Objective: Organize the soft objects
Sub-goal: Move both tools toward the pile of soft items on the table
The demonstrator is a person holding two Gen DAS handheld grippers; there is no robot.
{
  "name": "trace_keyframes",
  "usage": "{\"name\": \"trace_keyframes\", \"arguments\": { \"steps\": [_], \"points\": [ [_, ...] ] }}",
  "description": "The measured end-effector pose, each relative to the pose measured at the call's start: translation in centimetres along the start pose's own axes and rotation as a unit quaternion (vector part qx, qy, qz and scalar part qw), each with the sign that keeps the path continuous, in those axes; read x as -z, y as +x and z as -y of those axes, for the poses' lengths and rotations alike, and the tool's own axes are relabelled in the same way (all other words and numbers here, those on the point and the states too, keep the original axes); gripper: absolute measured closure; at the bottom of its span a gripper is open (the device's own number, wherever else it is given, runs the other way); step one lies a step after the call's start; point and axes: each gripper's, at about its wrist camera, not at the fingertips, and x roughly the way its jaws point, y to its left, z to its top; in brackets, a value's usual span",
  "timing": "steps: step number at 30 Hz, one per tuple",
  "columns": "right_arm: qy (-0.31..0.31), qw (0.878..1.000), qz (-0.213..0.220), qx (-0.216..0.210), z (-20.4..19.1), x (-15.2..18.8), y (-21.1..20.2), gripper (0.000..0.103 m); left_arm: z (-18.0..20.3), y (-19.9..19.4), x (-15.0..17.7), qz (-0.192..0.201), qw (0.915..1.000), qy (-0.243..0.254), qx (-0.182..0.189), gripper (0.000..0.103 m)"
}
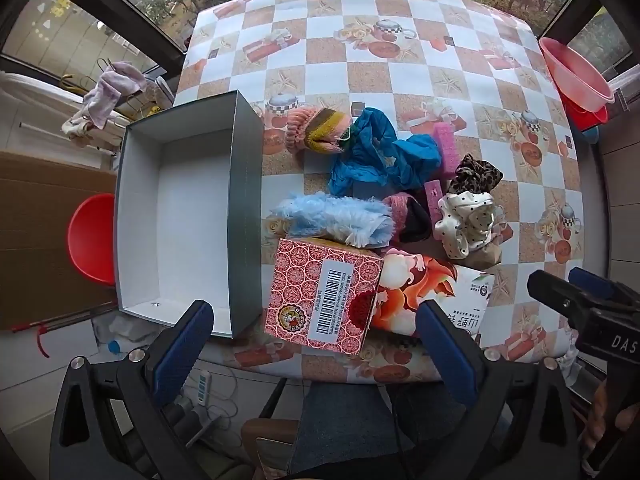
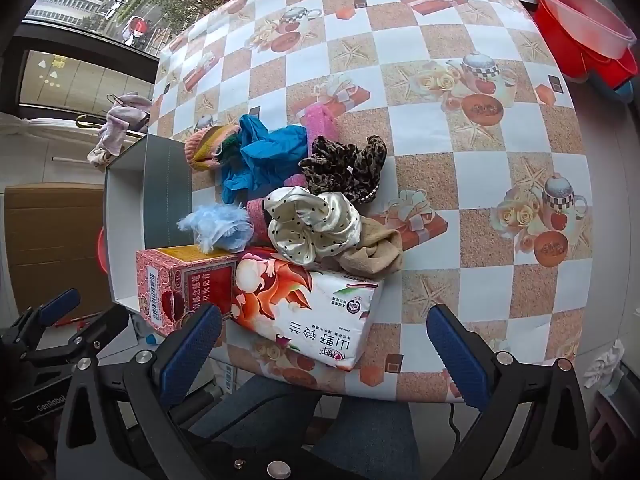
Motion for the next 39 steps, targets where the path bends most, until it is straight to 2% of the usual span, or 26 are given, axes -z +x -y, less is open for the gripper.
{"name": "trace_keyframes", "arguments": {
  "steps": [6, 12, 16, 20, 21, 27, 39],
  "points": [
    [0.030, 0.999, -0.007, 0.025, 1.1, -0.4, 1.3, 0.000, -0.1, 2.4, -2.7, -0.012, 0.9998, 0.000, 0.014, 0.002],
    [0.070, 0.996, -0.017, 0.048, 1.9, -1.3, 3.2, 0.000, 0.3, 5.3, -6.8, -0.018, 0.9985, 0.051, 0.010, 0.002],
    [0.049, 0.994, -0.008, 0.095, 0.6, -2.7, 3.7, 0.000, 0.7, 6.5, -8.5, -0.028, 0.9966, 0.075, 0.019, 0.002],
    [0.020, 0.991, 0.029, 0.129, -1.4, -3.5, 2.4, 0.000, 0.8, 6.7, -8.6, -0.017, 0.9948, 0.098, 0.021, 0.002],
    [0.015, 0.990, 0.037, 0.137, -1.8, -3.6, 2.0, 0.000, 1.1, 6.2, -9.0, 0.008, 0.9948, 0.100, 0.018, 0.002],
    [-0.014, 0.982, 0.047, 0.184, -3.4, -3.6, 1.9, 0.000, 1.2, 7.7, -8.5, -0.019, 0.9933, 0.111, 0.026, 0.002],
    [-0.005, 0.982, 0.026, 0.185, -2.5, -2.6, 2.4, 0.000, 1.4, 8.6, -8.1, -0.035, 0.9932, 0.106, 0.033, 0.002]
  ]
}}
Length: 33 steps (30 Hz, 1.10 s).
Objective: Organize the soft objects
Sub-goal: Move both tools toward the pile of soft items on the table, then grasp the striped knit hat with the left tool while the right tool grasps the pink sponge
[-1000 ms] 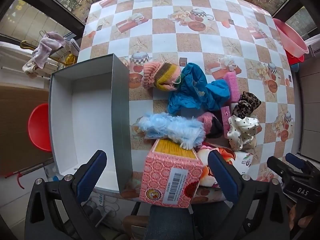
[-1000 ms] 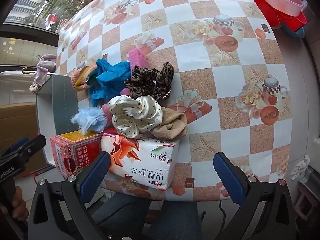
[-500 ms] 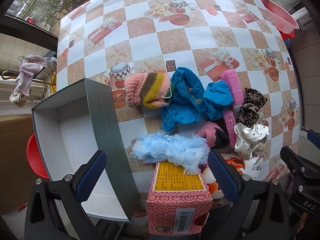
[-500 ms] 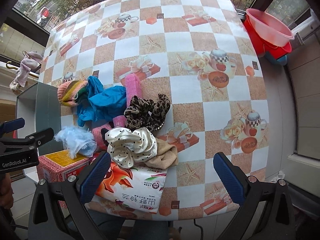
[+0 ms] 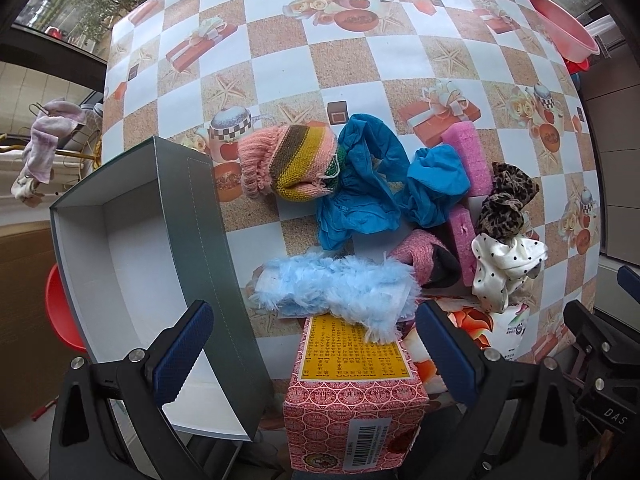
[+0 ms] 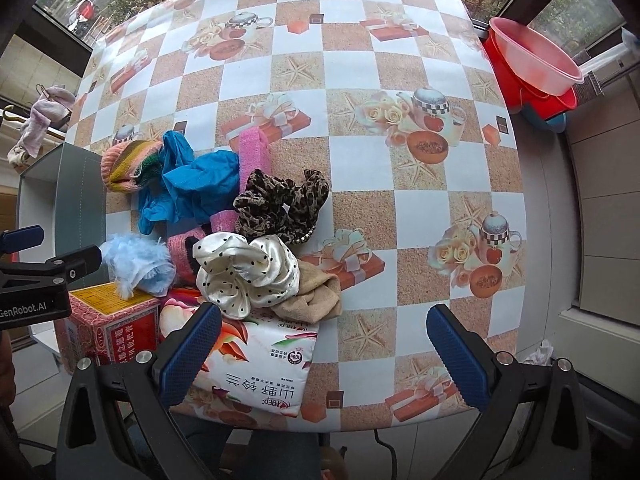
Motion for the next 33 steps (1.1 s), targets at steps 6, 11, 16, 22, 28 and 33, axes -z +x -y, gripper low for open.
{"name": "trace_keyframes", "arguments": {
  "steps": [6, 11, 16, 22, 28, 33],
  "points": [
    [0.002, 1.000, -0.002, -0.006, 0.1, 0.1, 0.1, 0.000, 0.5, -0.1, 0.0, -0.003, 1.0000, 0.004, 0.002, 0.002],
    [0.002, 1.000, -0.002, -0.006, 0.0, 0.2, 0.0, 0.000, 0.7, -0.2, 0.1, -0.002, 1.0000, 0.005, 0.001, 0.001],
    [0.004, 1.000, -0.004, -0.007, 0.0, 0.3, 0.1, 0.000, 0.6, -0.2, 0.1, -0.004, 1.0000, 0.002, 0.002, 0.002],
    [0.016, 1.000, -0.012, -0.018, 0.8, 0.1, 0.8, 0.000, -0.9, 0.2, -1.1, 0.011, 0.9998, -0.016, 0.005, 0.002],
    [0.049, 0.998, -0.013, -0.028, 2.0, -1.5, 2.7, 0.000, -2.1, 1.9, -4.6, 0.036, 0.9991, -0.020, -0.012, 0.002],
    [0.066, 0.997, -0.003, -0.035, 1.8, -4.4, 4.3, 0.000, -1.6, 4.1, -6.8, 0.023, 0.9996, -0.014, -0.008, 0.002]
  ]
}}
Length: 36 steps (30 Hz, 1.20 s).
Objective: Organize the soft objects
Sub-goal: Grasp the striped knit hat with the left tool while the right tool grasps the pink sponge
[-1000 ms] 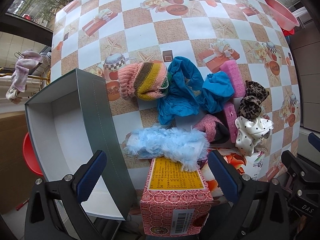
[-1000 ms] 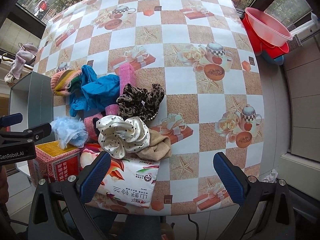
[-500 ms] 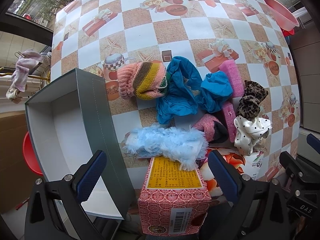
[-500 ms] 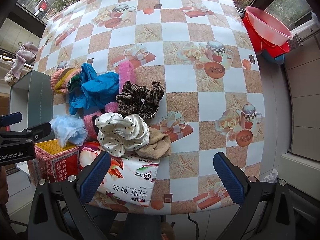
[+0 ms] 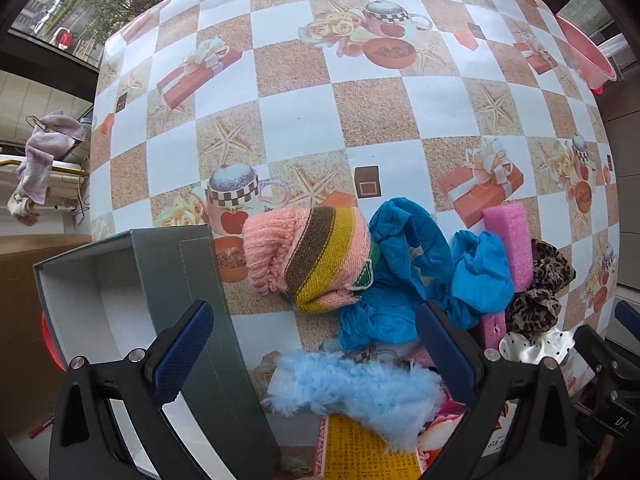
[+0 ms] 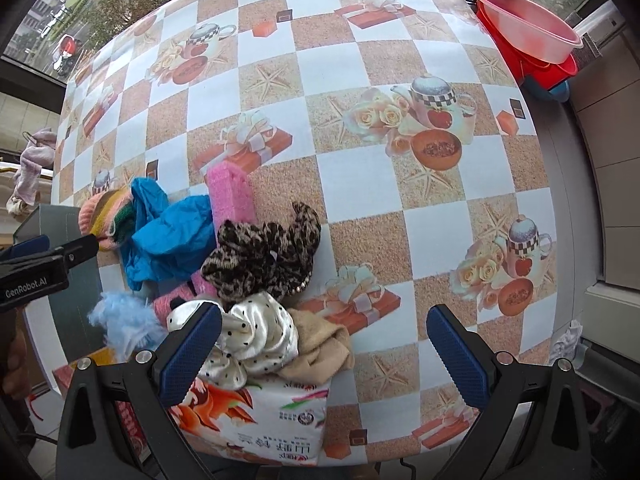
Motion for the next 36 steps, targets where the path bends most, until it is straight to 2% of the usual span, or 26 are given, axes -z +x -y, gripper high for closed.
{"name": "trace_keyframes", "arguments": {
  "steps": [7, 9, 13, 15, 17, 20, 24, 26, 29, 32, 36],
  "points": [
    [0.017, 0.999, 0.045, -0.014, -1.2, -5.1, 0.6, 0.000, 0.8, 2.8, -1.1, -0.028, 0.9996, 0.011, 0.001, 0.002],
    [0.001, 0.999, 0.031, -0.019, -2.3, -6.2, 1.8, 0.000, 0.6, 3.7, -1.5, -0.038, 0.9993, 0.004, 0.001, 0.002],
    [-0.028, 1.000, -0.001, 0.001, -4.5, -6.8, 5.1, 0.000, -0.4, 5.3, -2.1, -0.055, 0.9982, -0.019, 0.018, 0.002],
    [-0.036, 0.999, -0.022, 0.008, -5.0, -6.8, 6.8, 0.000, -0.9, 5.9, -2.3, -0.056, 0.9978, -0.029, 0.018, 0.006],
    [-0.042, 0.998, -0.032, 0.021, -4.8, -6.7, 8.0, 0.000, -1.4, 6.3, -2.6, -0.055, 0.9977, -0.034, 0.019, 0.022],
    [-0.041, 0.997, -0.025, 0.064, -3.1, -6.7, 8.4, 0.000, -2.2, 6.7, -3.0, -0.048, 0.9964, -0.047, 0.052, 0.032],
    [0.009, 0.993, -0.009, 0.118, 1.9, -7.7, 7.9, 0.000, -3.3, 5.6, -5.5, -0.006, 0.9943, -0.053, 0.093, 0.035],
    [0.056, 0.992, 0.006, 0.109, 4.7, -8.1, 6.9, 0.000, -3.9, 4.4, -6.6, 0.027, 0.9935, -0.054, 0.096, 0.035],
    [0.099, 0.993, 0.023, 0.065, 7.0, -8.1, 5.4, 0.000, -4.4, 2.9, -7.4, 0.066, 0.9940, -0.039, 0.078, 0.029],
    [0.097, 0.995, 0.021, 0.027, 7.2, -7.8, 5.0, 0.000, -5.5, 2.3, -7.2, 0.087, 0.9937, -0.034, 0.061, 0.024],
    [0.055, 0.998, 0.005, 0.016, 4.7, -7.9, 6.6, 0.000, -5.9, 3.0, -6.5, 0.077, 0.9947, -0.036, 0.058, 0.023]
  ]
}}
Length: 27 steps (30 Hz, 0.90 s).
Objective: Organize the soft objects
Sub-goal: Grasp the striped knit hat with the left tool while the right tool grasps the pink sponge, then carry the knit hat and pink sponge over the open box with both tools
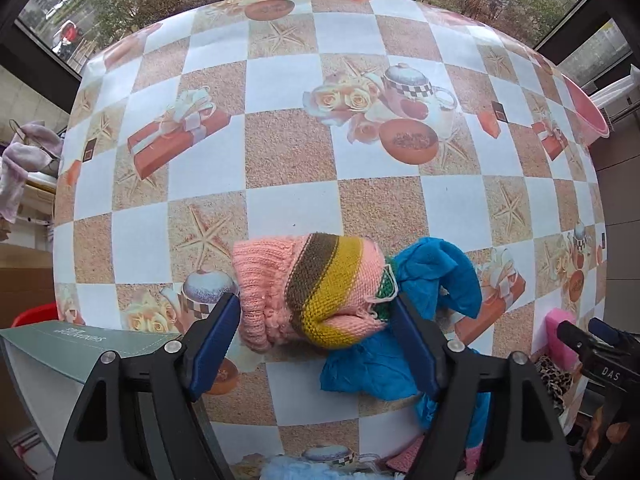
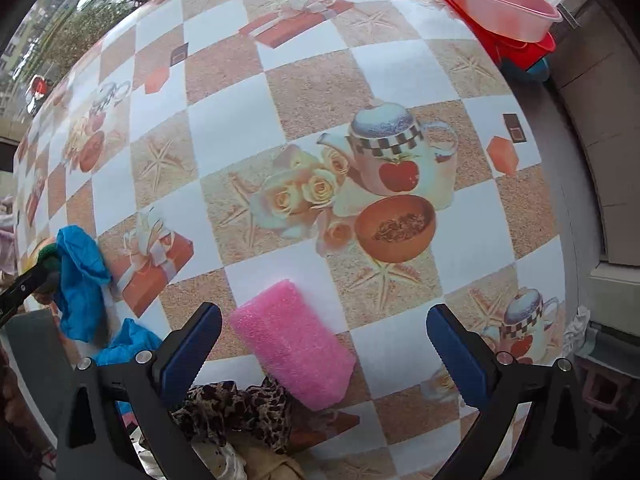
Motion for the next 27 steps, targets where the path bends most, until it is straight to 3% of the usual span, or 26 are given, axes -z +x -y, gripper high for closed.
{"name": "trace_keyframes", "arguments": {
  "steps": [5, 9, 10, 11, 12, 13, 14, 17, 22, 27],
  "points": [
    [-0.059, 0.998, -0.012, 0.027, -3.0, 0.8, 2.4, 0.000, 1.4, 0.7, 0.6, -0.008, 0.9999, 0.001, -0.011, 0.023],
    [-0.050, 0.998, -0.019, 0.025, -3.3, 0.6, 3.5, 0.001, 1.7, 2.2, -0.1, -0.022, 0.9997, 0.010, -0.010, 0.023],
    [-0.046, 0.999, -0.019, 0.021, -3.2, 0.6, 3.5, 0.018, 1.7, 2.4, -0.2, -0.026, 0.9996, 0.011, -0.009, 0.024],
    [-0.044, 0.999, -0.020, 0.018, -2.7, 0.8, 3.5, 0.040, 1.7, 2.8, -0.5, -0.030, 0.9995, 0.009, -0.007, 0.031],
    [-0.043, 0.999, -0.020, 0.020, -1.9, 1.2, 3.4, 0.046, 1.5, 3.1, -1.0, -0.033, 0.9994, 0.005, 0.000, 0.035],
    [-0.043, 0.999, -0.015, 0.022, -0.4, 1.8, 2.7, 0.064, 1.0, 3.4, -1.6, -0.038, 0.9992, 0.000, 0.007, 0.047],
    [-0.040, 0.999, -0.015, 0.016, 0.1, 1.9, 2.5, 0.073, 0.6, 3.5, -2.2, -0.040, 0.9991, -0.007, 0.009, 0.058],
    [-0.021, 1.000, -0.007, -0.002, 0.9, 2.6, 1.3, 0.073, -0.1, 2.5, -1.8, -0.028, 0.9995, -0.009, 0.008, 0.069],
    [-0.006, 0.999, 0.019, -0.029, 1.3, 3.0, -2.0, 0.073, -0.9, -1.9, -0.9, 0.021, 0.9996, 0.016, 0.010, 0.071],
    [0.008, 0.998, 0.029, -0.061, 1.0, 4.2, -4.4, 0.073, 2.4, -6.3, 0.6, 0.054, 0.9972, 0.046, 0.024, 0.071]
  ]
}}
